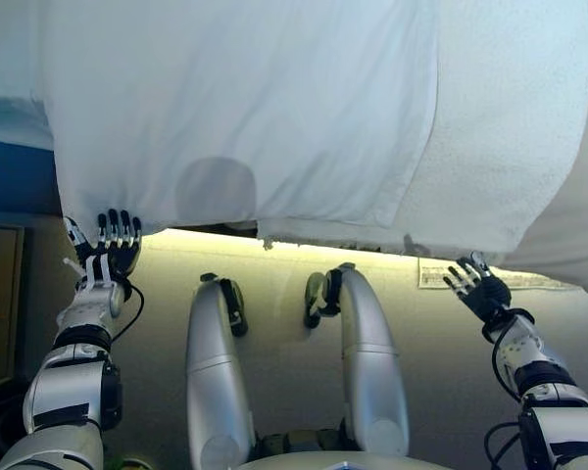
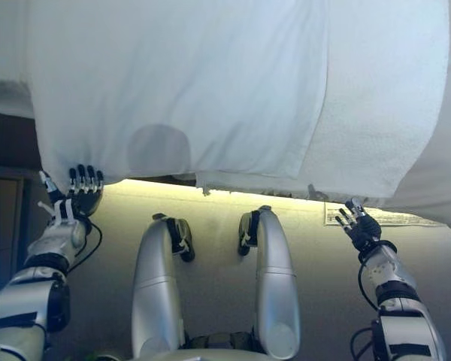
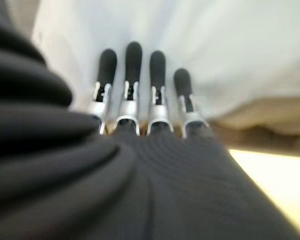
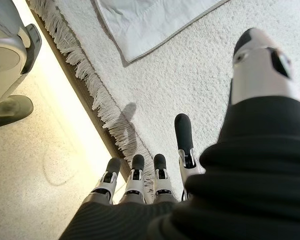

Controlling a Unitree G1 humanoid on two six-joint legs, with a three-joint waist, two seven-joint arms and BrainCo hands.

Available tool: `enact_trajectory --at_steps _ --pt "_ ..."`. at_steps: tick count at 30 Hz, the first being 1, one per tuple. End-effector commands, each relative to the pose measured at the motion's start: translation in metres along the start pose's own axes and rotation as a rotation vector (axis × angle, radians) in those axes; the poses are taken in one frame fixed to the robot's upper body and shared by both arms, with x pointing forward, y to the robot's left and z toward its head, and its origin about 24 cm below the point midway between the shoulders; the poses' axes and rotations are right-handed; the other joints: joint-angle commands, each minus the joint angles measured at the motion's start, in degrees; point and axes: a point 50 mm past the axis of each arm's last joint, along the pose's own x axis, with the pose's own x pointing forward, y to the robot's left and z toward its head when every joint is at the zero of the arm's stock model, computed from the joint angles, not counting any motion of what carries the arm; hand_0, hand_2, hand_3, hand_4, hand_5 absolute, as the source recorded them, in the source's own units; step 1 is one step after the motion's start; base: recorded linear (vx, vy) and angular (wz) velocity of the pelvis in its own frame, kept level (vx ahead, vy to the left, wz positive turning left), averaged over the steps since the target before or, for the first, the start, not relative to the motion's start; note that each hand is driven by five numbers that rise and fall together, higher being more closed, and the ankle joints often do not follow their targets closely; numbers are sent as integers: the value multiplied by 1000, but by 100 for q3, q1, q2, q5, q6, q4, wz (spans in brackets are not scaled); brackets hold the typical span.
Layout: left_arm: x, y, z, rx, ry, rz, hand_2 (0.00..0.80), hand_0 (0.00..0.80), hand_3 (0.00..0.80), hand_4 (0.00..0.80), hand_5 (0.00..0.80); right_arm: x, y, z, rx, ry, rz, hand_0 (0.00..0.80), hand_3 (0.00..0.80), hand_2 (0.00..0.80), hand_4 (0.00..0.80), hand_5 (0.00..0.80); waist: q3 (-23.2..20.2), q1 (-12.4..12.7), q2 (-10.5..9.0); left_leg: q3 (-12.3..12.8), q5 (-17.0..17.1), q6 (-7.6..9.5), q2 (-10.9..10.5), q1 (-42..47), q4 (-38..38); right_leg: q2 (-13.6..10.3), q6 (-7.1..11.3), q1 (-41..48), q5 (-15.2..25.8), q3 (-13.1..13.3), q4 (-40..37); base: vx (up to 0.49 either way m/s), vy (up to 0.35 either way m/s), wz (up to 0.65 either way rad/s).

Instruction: Make the bed neatly

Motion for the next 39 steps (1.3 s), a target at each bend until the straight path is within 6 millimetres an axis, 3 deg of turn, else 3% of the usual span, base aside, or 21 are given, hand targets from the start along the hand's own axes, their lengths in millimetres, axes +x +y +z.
enact_trajectory --at_steps 1,8,20,26,31,39 --pt "-9 12 28 -27 -80 92 0 0 0 0 0 -9 -18 16 -31 -32 -35 0 0 0 0 0 -253 -59 15 46 76 169 -160 152 -297 -190 468 223 442 262 -489 0 0 0" --pt "-19 29 37 -43 -104 156 0 0 0 0 0 -13 -23 14 -20 -41 -35 0 0 0 0 0 -273 -53 88 75 93 134 -163 258 -383 -213 500 318 454 273 -588 -4 -3 0" --pt "-40 73 25 20 -60 197 0 0 0 0 0 -15 -23 -10 12 -7 -17 0 0 0 0 0 -498 -38 213 279 259 -9 -128 988 -1126 -276 567 972 600 239 -1251 -5 -32 3" --pt "-58 106 7 69 15 237 0 0 0 0 0 -24 -34 -37 39 46 -53 0 0 0 0 0 -745 21 280 434 460 -59 -224 1581 -1893 -316 595 1497 794 177 -1858 26 -51 4" --pt "-85 140 -11 105 77 285 0 0 0 0 0 -43 -52 -74 55 131 -108 0 0 0 0 0 -1059 117 303 502 655 -48 -311 2261 -2684 -333 614 2198 909 106 -2547 68 -73 2" --pt "-115 173 -34 144 205 381 0 0 0 0 0 -68 -65 -120 91 250 -151 0 0 0 0 0 -1501 253 244 644 1104 50 -467 3338 -3846 -386 637 3350 1284 -228 -3714 54 -81 5"
